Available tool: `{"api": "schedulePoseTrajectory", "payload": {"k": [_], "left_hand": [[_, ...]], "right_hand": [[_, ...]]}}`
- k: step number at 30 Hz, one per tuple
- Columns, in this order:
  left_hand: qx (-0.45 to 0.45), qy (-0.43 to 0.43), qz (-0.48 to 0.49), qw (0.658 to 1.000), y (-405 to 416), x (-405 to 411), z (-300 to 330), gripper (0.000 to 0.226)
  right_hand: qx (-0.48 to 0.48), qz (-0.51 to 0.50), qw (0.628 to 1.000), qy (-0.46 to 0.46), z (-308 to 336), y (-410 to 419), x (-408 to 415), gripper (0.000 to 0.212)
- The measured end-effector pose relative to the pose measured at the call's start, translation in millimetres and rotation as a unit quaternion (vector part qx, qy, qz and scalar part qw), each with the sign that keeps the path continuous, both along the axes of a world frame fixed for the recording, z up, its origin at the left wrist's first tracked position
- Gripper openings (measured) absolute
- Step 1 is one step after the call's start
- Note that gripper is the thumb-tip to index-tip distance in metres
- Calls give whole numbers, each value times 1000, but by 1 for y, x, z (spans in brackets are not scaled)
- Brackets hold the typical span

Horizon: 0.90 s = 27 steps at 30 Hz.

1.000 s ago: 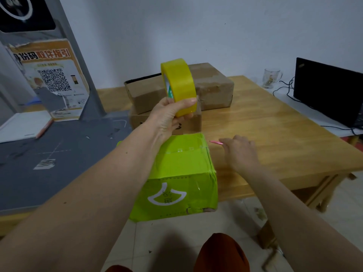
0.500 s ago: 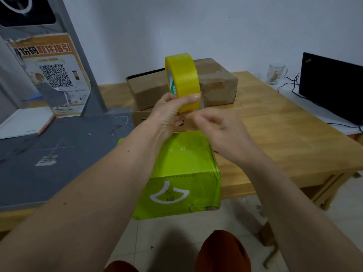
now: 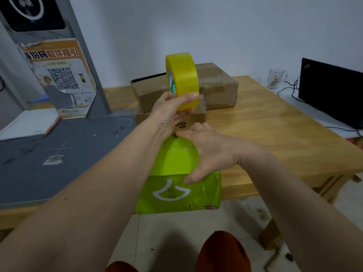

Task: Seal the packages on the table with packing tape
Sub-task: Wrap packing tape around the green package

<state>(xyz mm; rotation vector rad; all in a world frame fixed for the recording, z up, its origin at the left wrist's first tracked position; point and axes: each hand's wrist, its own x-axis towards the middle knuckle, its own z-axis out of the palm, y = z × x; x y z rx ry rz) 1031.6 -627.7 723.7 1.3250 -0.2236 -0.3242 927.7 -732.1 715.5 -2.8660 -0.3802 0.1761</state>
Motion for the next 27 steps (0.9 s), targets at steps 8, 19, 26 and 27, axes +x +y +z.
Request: {"api": "schedulePoseTrajectory", "payload": {"k": [8, 19, 26, 27], "left_hand": [[-75, -34, -2, 997, 39, -6, 48, 31], [-27, 15, 34, 999, 91, -13, -23, 34], [-16, -35, 20, 999, 101, -14, -29, 52], [-9, -43, 19, 999, 102, -13, -30, 56]], "right_hand": [[-143, -54, 931, -332, -32, 16, -13, 126], [-83, -56, 910, -402, -121, 15, -46, 100], [-42, -107, 876, -468, -104, 27, -44, 39], [-47, -121, 883, -451, -98, 31, -43, 39]]}}
